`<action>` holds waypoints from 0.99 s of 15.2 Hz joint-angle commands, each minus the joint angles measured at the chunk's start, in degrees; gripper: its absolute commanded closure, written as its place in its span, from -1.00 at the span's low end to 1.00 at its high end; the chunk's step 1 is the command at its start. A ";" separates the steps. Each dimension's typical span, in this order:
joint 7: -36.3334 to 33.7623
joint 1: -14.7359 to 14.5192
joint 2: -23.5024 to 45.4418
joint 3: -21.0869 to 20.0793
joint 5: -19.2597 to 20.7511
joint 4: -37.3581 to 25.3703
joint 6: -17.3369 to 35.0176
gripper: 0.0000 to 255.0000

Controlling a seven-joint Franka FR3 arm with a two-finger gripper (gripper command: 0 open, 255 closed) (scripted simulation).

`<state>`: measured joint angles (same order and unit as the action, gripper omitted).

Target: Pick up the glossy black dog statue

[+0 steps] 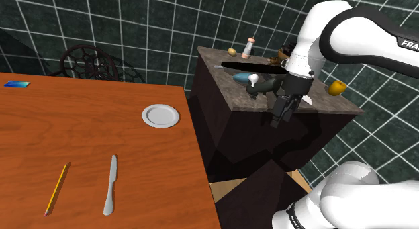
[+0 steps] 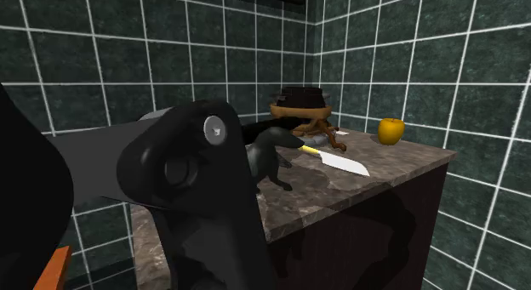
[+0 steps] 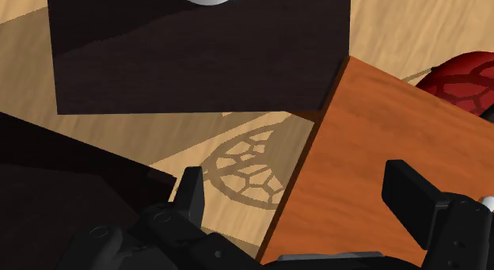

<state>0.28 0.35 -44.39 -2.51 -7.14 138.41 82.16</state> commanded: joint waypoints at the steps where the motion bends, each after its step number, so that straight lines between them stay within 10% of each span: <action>1: 0.00 0.00 0.00 0.00 0.00 0.00 0.00 -1.00; 15: 14.62 6.29 13.42 12.57 12.80 -8.60 10.11 -1.00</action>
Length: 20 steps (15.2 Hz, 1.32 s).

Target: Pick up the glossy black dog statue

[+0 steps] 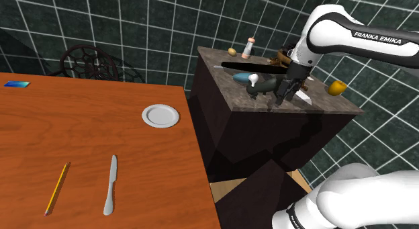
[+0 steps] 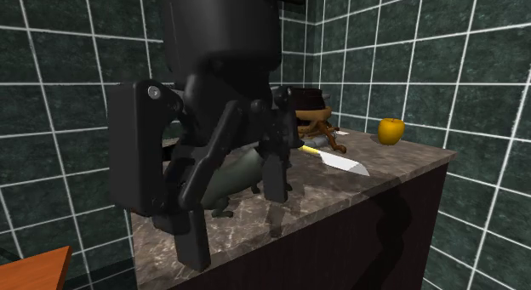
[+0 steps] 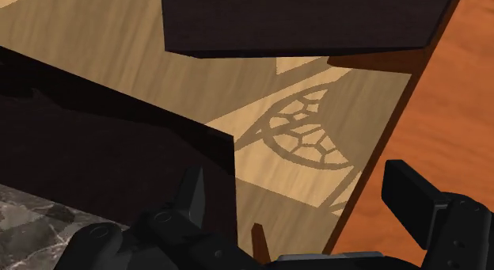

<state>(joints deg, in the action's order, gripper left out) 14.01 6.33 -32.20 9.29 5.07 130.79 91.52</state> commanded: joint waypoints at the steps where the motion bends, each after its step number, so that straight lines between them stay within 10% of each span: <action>1: 1.87 0.63 2.45 1.61 1.13 -2.01 1.44 -1.00; 20: 22.10 6.17 31.82 16.18 -1.74 -32.60 9.33 -1.00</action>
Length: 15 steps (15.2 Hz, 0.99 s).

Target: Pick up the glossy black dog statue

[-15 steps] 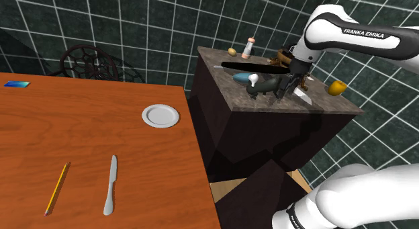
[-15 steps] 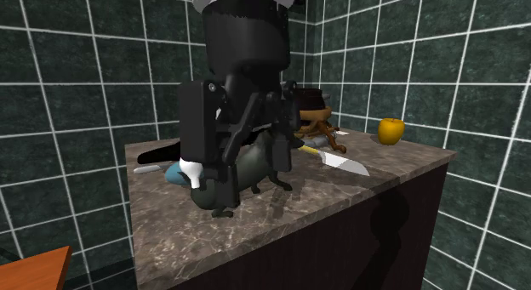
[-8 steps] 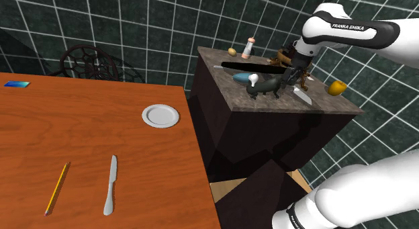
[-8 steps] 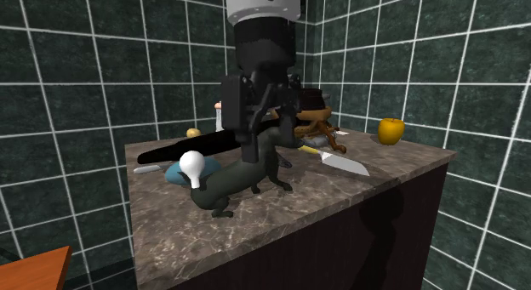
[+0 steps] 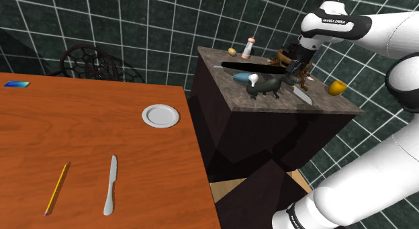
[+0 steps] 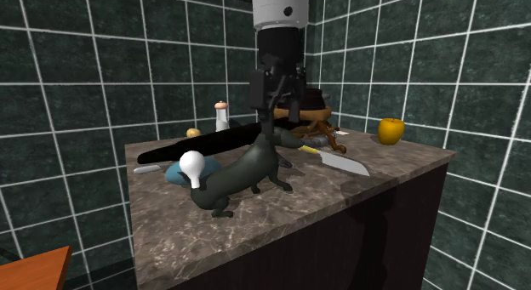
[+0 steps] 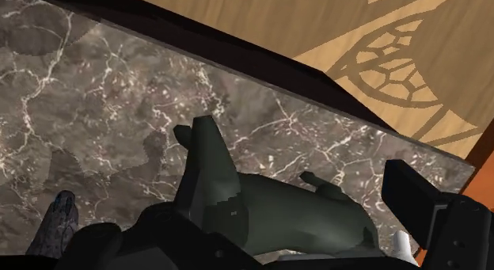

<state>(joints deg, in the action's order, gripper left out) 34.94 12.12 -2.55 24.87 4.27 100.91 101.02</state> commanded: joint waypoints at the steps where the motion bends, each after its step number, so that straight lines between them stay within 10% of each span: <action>1: 2.35 0.93 4.12 1.20 -1.87 -5.07 -0.23 -1.00; 12: 3.97 1.98 7.09 1.89 -3.36 -2.92 5.43 -1.00; 13: 3.89 1.94 7.07 1.86 -3.34 -2.77 5.56 1.00; 15: 3.89 1.94 7.00 1.87 -3.32 -2.74 5.54 1.00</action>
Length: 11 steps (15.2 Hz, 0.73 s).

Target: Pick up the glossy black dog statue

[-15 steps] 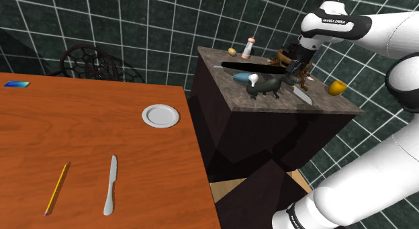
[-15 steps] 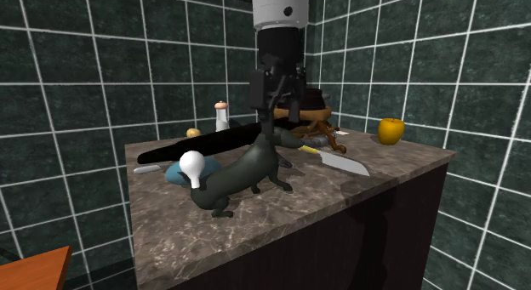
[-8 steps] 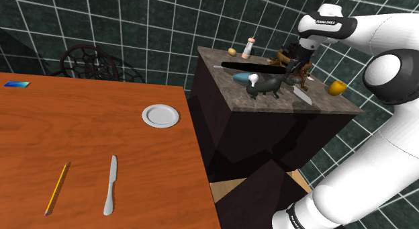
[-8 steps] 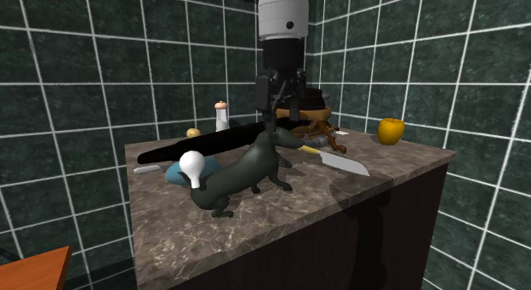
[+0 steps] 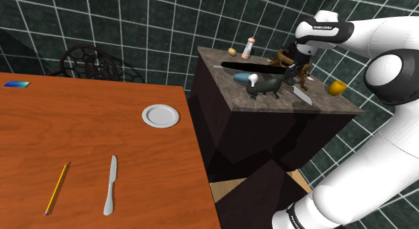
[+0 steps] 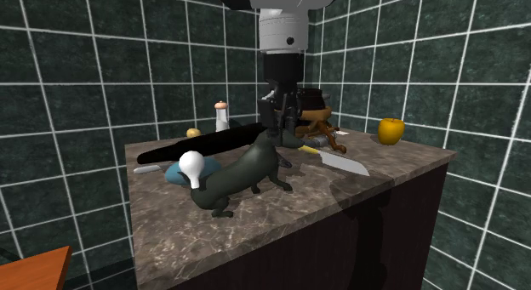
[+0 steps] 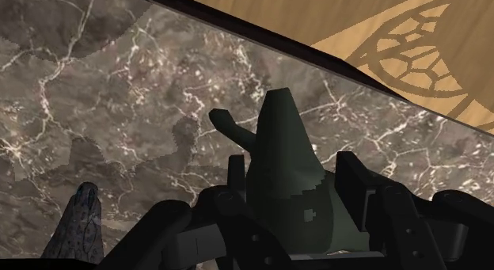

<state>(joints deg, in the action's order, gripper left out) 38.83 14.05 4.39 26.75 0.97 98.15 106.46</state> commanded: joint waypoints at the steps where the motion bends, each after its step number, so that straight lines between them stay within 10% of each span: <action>1: 0.00 0.00 0.06 -0.01 -0.01 0.02 0.10 1.00; 11: 0.24 0.11 0.28 0.06 -0.14 -3.39 -3.13 1.00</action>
<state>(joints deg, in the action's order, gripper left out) 39.13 14.17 4.95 26.79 0.71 95.50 104.05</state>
